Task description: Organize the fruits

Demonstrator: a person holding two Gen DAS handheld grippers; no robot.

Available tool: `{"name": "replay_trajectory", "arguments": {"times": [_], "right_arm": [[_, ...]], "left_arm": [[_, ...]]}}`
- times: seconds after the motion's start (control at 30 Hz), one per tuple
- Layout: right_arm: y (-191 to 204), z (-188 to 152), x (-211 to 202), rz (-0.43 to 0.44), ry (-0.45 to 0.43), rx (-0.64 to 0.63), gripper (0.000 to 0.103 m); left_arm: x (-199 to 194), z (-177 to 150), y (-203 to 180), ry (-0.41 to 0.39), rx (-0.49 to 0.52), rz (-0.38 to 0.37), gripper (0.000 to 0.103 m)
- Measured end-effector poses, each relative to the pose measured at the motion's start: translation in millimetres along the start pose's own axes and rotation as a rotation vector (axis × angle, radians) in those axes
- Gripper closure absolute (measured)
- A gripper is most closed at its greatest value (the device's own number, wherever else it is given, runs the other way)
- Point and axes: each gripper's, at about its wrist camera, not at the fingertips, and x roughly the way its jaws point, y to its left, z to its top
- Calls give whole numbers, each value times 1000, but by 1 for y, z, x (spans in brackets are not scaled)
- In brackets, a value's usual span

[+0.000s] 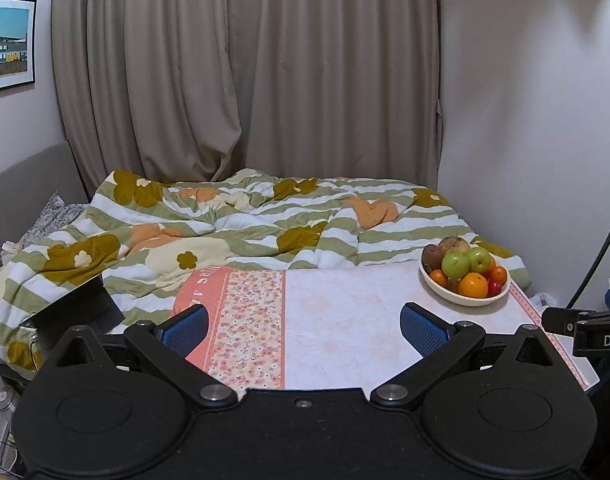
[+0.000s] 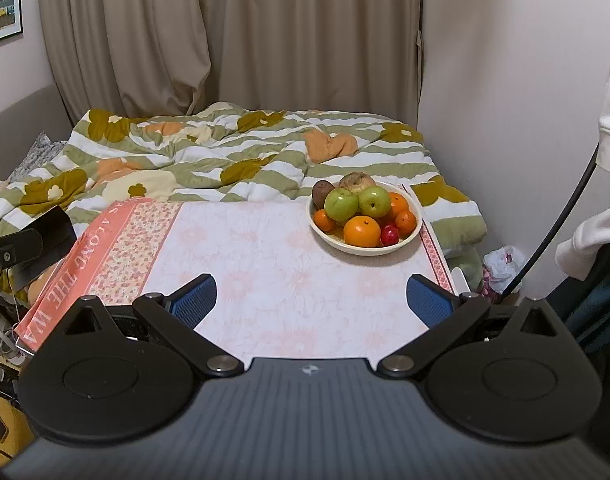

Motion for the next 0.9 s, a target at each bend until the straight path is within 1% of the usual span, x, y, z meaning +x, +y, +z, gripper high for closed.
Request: {"name": "replay_trajectory", "arguments": {"times": [0.4, 0.63, 0.9], "right_arm": [[1, -2, -2, -6, 0, 10, 0], [0, -2, -2, -4, 1, 10, 0], [1, -1, -2, -6, 5, 12, 0]], "left_arm": [[-3, 1, -2, -29, 12, -4, 0], [1, 1, 2, 7, -5, -3, 0], [0, -3, 3, 6, -9, -7, 0]]}}
